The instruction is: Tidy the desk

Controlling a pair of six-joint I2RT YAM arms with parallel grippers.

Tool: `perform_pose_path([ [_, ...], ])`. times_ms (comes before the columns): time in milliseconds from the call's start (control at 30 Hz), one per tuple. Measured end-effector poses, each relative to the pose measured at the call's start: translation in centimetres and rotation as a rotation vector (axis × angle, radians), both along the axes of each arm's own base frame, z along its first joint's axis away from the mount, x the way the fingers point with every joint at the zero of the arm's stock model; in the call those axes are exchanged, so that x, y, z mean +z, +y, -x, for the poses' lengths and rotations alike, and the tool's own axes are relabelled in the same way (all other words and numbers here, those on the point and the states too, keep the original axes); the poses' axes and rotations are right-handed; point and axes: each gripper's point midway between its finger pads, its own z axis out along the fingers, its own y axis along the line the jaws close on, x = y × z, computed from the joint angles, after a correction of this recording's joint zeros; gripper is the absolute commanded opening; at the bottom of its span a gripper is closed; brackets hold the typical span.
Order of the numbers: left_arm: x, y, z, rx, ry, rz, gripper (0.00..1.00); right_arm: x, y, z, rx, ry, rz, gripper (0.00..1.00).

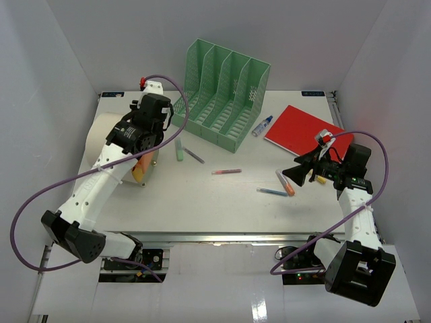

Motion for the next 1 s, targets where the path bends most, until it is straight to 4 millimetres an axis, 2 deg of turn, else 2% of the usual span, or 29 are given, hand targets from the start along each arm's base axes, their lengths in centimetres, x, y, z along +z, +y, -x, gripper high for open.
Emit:
perform_pose_path([
  [233,-2.6,0.3,0.0,0.000,0.076,-0.061,0.00,0.0,0.0,0.0,0.001,-0.002,0.002,0.90],
  [733,-3.9,-0.8,0.5,-0.068,0.093,0.015,0.04,0.0,0.0,0.0,0.001,-0.003,0.002,0.90],
  [900,-3.9,-1.2,0.5,-0.082,0.087,0.045,0.13,0.0,0.0,0.0,0.001,-0.003,0.002,0.90],
  [1000,-3.8,-1.4,0.6,-0.089,0.084,0.058,0.24,0.0,0.0,0.0,0.001,-0.003,0.002,0.90],
])
